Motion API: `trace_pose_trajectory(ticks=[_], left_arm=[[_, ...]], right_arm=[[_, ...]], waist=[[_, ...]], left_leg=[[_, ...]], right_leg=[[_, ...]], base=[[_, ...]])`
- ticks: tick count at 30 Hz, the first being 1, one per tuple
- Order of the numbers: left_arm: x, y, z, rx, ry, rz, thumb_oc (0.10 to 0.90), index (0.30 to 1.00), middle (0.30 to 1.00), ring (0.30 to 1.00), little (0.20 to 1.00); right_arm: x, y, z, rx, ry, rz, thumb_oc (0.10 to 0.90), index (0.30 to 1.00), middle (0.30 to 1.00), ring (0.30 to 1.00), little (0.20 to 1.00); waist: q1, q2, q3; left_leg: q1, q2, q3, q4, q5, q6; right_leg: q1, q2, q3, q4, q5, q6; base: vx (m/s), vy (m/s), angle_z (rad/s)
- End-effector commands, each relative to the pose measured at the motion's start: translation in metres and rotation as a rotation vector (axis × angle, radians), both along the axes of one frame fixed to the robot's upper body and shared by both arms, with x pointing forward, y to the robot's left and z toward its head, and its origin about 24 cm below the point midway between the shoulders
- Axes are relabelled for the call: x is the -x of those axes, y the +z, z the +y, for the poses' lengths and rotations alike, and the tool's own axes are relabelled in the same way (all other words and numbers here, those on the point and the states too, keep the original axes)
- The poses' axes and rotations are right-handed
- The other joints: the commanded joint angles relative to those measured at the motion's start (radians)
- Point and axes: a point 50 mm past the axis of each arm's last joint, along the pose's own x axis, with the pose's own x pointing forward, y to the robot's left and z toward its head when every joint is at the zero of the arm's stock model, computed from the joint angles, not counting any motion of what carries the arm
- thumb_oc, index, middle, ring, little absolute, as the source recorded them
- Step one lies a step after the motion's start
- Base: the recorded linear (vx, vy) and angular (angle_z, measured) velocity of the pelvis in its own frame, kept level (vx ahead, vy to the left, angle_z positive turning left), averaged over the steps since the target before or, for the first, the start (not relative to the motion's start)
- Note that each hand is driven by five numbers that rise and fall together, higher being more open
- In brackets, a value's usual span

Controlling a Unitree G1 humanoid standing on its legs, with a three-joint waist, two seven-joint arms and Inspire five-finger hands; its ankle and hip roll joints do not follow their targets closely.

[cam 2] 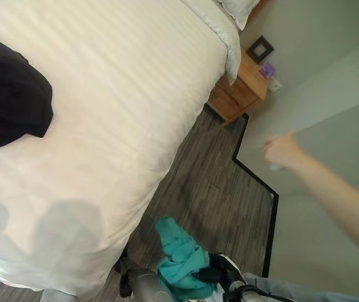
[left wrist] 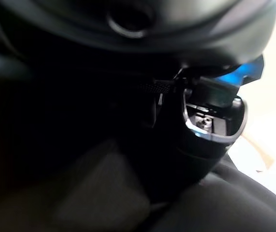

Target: Pick up bed clothes into laundry basket.

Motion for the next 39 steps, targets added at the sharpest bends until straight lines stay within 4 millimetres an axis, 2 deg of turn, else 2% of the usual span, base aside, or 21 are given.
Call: trace_pose_trajectory(ticks=[1,3,4,5,6,7,11,12,13,14,15,16,17,18,20,21,36,38,39], left_arm=[[0.002,-0.069,-0.002,0.098,-0.024,0.245,0.4,0.3,0.3,0.3,0.3],[0.002,-0.069,-0.002,0.098,-0.024,0.245,0.4,0.3,0.3,0.3,0.3],[0.002,0.0,-0.013,0.141,-0.181,-0.076,0.4,0.3,0.3,0.3,0.3],[-0.001,0.012,-0.026,0.164,-0.259,-0.133,0.4,0.3,0.3,0.3,0.3],[-0.003,0.015,-0.037,0.192,-0.325,-0.178,0.4,0.3,0.3,0.3,0.3],[0.0,0.016,-0.045,0.235,-0.381,-0.228,0.4,0.3,0.3,0.3,0.3],[0.0,0.016,-0.045,0.235,-0.381,-0.228,0.4,0.3,0.3,0.3,0.3],[0.001,0.008,-0.052,0.263,-0.428,-0.235,0.4,0.3,0.3,0.3,0.3],[0.018,0.0,-0.068,0.353,-0.575,-0.308,0.4,0.3,0.3,0.3,0.3],[0.061,-0.048,-0.057,0.684,-0.629,-0.401,0.4,0.3,0.3,0.3,0.3],[0.086,-0.059,-0.047,0.761,-0.588,-0.535,0.4,0.3,0.3,0.3,0.3],[0.097,-0.065,-0.039,0.799,-0.545,-0.587,0.4,0.3,0.3,0.3,0.3],[0.101,-0.072,-0.041,0.816,-0.542,-0.589,0.4,0.3,0.3,0.3,0.3],[0.11,-0.076,-0.035,0.831,-0.508,-0.634,0.4,0.3,0.3,0.3,0.3],[0.123,-0.083,-0.032,0.834,-0.468,-0.66,0.4,0.3,0.3,0.3,0.3],[0.137,-0.08,-0.026,0.766,-0.431,-0.677,0.4,0.3,0.3,0.3,0.3],[0.137,-0.08,-0.026,0.765,-0.429,-0.677,0.4,0.3,0.3,0.3,0.3],[0.152,-0.08,-0.022,0.775,-0.398,-0.751,0.4,0.3,0.3,0.3,0.3],[0.173,-0.097,-0.024,0.841,-0.324,-0.815,0.4,0.3,0.3,0.3,0.3]], right_arm=[[-0.017,0.027,-0.047,0.158,-0.038,-0.096,0.4,0.3,0.3,0.3,0.3],[-0.017,0.027,-0.047,0.158,-0.038,-0.096,0.4,0.3,0.3,0.3,0.3],[-0.067,0.066,-0.032,0.088,-0.012,-0.387,0.4,0.3,0.3,0.3,0.3],[-0.056,0.055,-0.036,0.098,-0.069,-0.338,0.4,0.3,0.3,0.3,0.3],[-0.052,0.051,-0.04,0.106,-0.108,-0.315,0.4,0.3,0.3,0.3,0.3],[-0.048,0.047,-0.042,0.111,-0.132,-0.293,0.4,0.3,0.3,0.3,0.3],[-0.048,0.047,-0.042,0.111,-0.131,-0.293,0.4,0.3,0.3,0.3,0.3],[-0.045,0.043,-0.043,0.112,-0.152,-0.277,0.4,0.3,0.3,0.3,0.3],[-0.043,0.049,-0.053,0.13,-0.192,-0.3,0.4,0.3,0.3,0.3,0.3],[-0.064,0.078,-0.071,0.176,-0.215,-0.442,0.4,0.3,0.3,0.3,0.3],[-0.087,0.115,-0.075,0.192,-0.22,-0.643,0.4,0.3,0.3,0.3,0.3],[-0.096,0.136,-0.077,0.208,-0.22,-0.746,0.4,0.3,0.3,0.3,0.3],[-0.1,0.144,-0.077,0.221,-0.227,-0.783,0.4,0.3,0.3,0.3,0.3],[-0.112,0.167,-0.076,0.212,-0.22,-0.896,0.4,0.3,0.3,0.3,0.3],[-0.124,0.197,-0.073,0.233,-0.209,-1.034,0.4,0.3,0.3,0.3,0.3],[-0.136,0.233,-0.06,0.198,-0.191,-1.223,0.4,0.3,0.3,0.3,0.3],[-0.136,0.233,-0.06,0.198,-0.19,-1.222,0.4,0.3,0.3,0.3,0.3],[-0.144,0.268,-0.04,0.138,-0.169,-1.417,0.4,0.3,0.3,0.3,0.3],[-0.138,0.285,-0.012,0.052,-0.127,-1.54,0.4,0.3,0.3,0.3,0.3]], waist=[[-0.047,0.014,0.042],[-0.047,0.014,0.042],[0.006,0.099,0.031],[0.021,0.147,0.042],[0.027,0.174,0.047],[0.042,0.194,0.043],[0.041,0.195,0.042],[0.06,0.206,0.039],[0.104,0.237,0.042],[0.137,0.29,0.015],[0.16,0.313,0.001],[0.168,0.322,-0.006],[0.173,0.328,-0.015],[0.187,0.335,-0.021],[0.204,0.349,-0.044],[0.224,0.363,-0.061],[0.219,0.365,-0.063],[0.257,0.376,-0.087],[0.29,0.379,-0.138]], left_leg=[[-0.048,-0.001,-0.097,-0.059,0.08,0.017],[-0.048,-0.001,-0.097,-0.059,0.08,0.017],[0.025,-0.013,-0.089,-0.084,0.083,0.019],[0.032,-0.014,-0.109,-0.065,0.091,0.021],[0.03,-0.021,-0.13,-0.048,0.088,0.022],[0.026,-0.029,-0.149,-0.043,0.095,0.021],[0.025,-0.029,-0.15,-0.043,0.095,0.021],[0.024,-0.033,-0.16,-0.04,0.102,0.018],[0.026,-0.036,-0.2,-0.03,0.123,0.01],[0.045,-0.038,-0.234,-0.049,0.142,0.002],[0.034,-0.042,-0.251,-0.041,0.163,-0.007],[0.035,-0.046,-0.256,-0.037,0.166,-0.011],[0.031,-0.05,-0.261,-0.038,0.172,-0.013],[0.039,-0.057,-0.266,-0.038,0.172,-0.018],[0.039,-0.068,-0.285,-0.043,0.183,-0.023],[0.052,-0.081,-0.301,-0.052,0.183,-0.027],[0.047,-0.081,-0.304,-0.053,0.19,-0.027],[0.055,-0.094,-0.325,-0.062,0.201,-0.026],[0.078,-0.126,-0.368,-0.094,0.191,-0.013]], right_leg=[[0.02,0.004,-0.003,0.017,-0.103,0.022],[0.02,0.004,-0.003,0.017,-0.103,0.022],[0.053,-0.017,-0.045,0.093,-0.167,0.019],[0.06,-0.003,-0.028,0.183,-0.224,0.011],[0.071,0.004,-0.001,0.209,-0.257,0.01],[0.093,0.003,0.01,0.178,-0.266,-0.005],[0.092,0.003,0.01,0.178,-0.266,-0.005],[0.103,-0.001,0.007,0.168,-0.272,-0.016],[0.132,0.006,-0.017,0.163,-0.283,-0.04],[0.195,0.007,-0.057,0.131,-0.297,-0.055],[0.225,0.006,-0.087,0.096,-0.288,-0.067],[0.245,0.004,-0.1,0.086,-0.294,-0.068],[0.254,0.003,-0.109,0.076,-0.289,-0.072],[0.276,0.001,-0.121,0.068,-0.295,-0.075],[0.297,-0.002,-0.147,0.054,-0.292,-0.077],[0.322,-0.004,-0.169,0.049,-0.304,-0.078],[0.32,-0.003,-0.173,0.046,-0.297,-0.078],[0.345,-0.004,-0.202,0.044,-0.3,-0.084],[0.383,-0.008,-0.243,0.035,-0.317,-0.088]], base=[[0.0,0.0,-0.08],[0.04,0.001,-0.01],[0.13,-0.012,-0.09],[0.14,-0.034,0.0],[0.04,-0.073,0.26],[0.01,-0.059,0.59],[-0.01,-0.02,0.36],[0.01,-0.198,0.04],[0.04,-0.362,0.03],[0.03,-0.445,-0.05],[0.0,-0.345,0.21],[-0.04,-0.201,0.75],[-0.02,-0.13,1.1],[-0.03,-0.095,0.97],[0.0,-0.091,0.44],[0.02,-0.057,0.41],[0.0,-0.002,0.14],[0.05,-0.016,-0.02],[0.19,0.079,0.31]])
